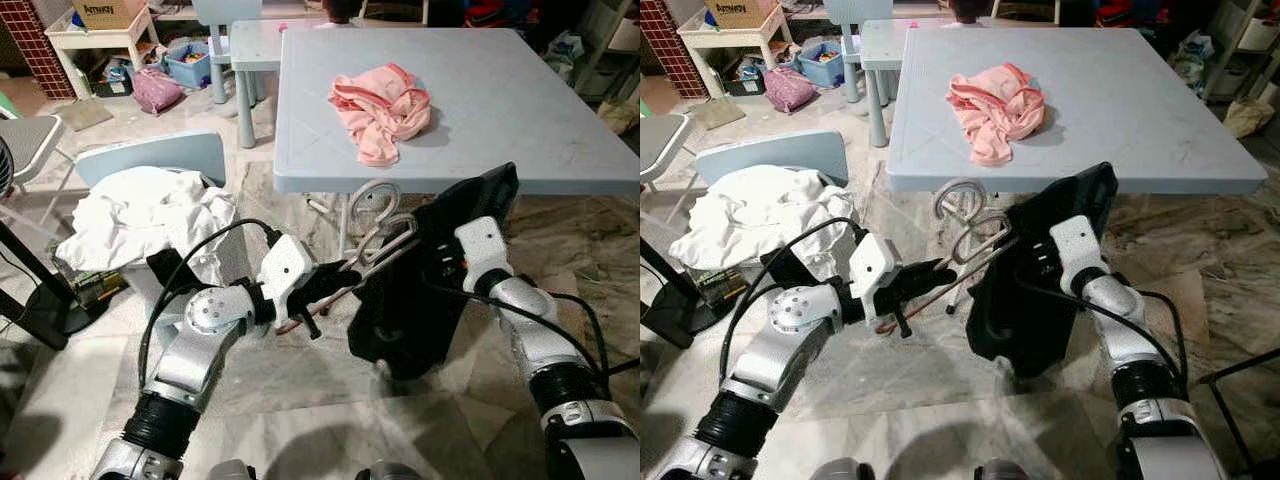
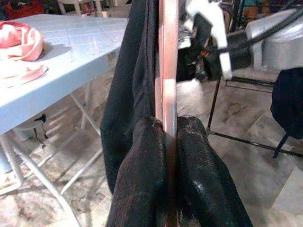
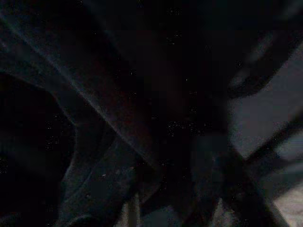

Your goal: Hang hanger

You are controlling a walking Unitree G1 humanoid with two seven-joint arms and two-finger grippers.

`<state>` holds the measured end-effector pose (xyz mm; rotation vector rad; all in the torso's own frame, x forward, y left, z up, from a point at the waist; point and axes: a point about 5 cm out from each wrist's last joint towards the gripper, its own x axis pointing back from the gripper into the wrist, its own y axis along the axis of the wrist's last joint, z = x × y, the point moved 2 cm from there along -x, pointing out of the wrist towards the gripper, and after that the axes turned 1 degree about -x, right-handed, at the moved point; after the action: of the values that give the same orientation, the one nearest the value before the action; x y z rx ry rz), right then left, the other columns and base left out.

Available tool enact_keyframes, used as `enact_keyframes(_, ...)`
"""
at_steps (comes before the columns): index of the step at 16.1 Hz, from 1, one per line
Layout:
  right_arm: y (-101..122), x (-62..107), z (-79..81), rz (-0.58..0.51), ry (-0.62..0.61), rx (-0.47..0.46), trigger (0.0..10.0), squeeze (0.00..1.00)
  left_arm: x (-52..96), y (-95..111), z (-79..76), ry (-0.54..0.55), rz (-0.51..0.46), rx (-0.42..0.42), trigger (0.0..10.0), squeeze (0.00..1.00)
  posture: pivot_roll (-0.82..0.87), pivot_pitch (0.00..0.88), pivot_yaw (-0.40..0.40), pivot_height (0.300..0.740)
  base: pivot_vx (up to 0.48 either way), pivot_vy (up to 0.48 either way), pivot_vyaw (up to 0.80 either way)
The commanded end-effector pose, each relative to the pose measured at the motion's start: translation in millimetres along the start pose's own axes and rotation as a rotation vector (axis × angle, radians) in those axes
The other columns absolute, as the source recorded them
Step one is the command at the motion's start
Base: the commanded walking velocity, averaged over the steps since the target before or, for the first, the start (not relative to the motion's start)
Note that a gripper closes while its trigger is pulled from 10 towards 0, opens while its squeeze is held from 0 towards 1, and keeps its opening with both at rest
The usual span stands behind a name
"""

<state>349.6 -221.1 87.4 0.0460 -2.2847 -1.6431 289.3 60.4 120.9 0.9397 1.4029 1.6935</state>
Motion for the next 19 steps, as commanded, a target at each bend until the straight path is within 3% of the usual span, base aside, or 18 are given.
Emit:
enact_keyframes(1, -1.3, 4.6, -13.8, 0.007, -0.048, -0.014, 0.0, 0.0, -0.4, 18.6, 5.4, 0.01, -0.065, -0.062, 0.0, 0.0, -0.08, 0.02, -0.013, 0.74, 0.0, 0.0, 0.0)
enact_keyframes(4, -5.2, 10.2, -31.8, 0.012, -0.15, -0.079, 0.0, 0.0, -0.5, 18.7, 7.4, 0.014, -0.063, -0.068, 0.0, 0.0, -0.09, 0.019, -0.012, 0.74, 0.0, 0.0, 0.0)
enact_keyframes(7, 2.3, 12.7, -42.0, -0.033, -0.217, -0.078, 0.0, 0.0, -1.5, 18.5, 7.0, 0.012, -0.064, -0.063, 0.0, 0.0, -0.09, 0.015, -0.009, 0.74, 0.0, 0.0, 0.0)
enact_keyframes(12, 33.5, 24.6, -74.0, -0.189, -0.394, -0.081, 0.0, 0.0, 4.2, -2.5, 5.4, 0.017, 0.004, -0.053, 0.0, 0.0, -0.09, 0.003, -0.007, 0.74, 0.0, 0.0, 0.0)
enact_keyframes(15, 66.7, 32.8, -93.1, -0.307, -0.522, -0.074, 0.0, 0.0, 11.0, -18.9, 1.2, 0.001, 0.063, -0.051, 0.0, 0.0, -0.1, 0.0, -0.007, 0.74, 0.0, 0.0, 0.0)
enact_keyframes(19, 88.9, 26.9, -93.6, -0.365, -0.552, -0.069, 0.0, 0.0, 12.6, -23.2, -1.6, 0.0, 0.073, -0.053, 0.0, 0.0, -0.09, 0.0, -0.019, 0.74, 0.0, 0.0, 0.0)
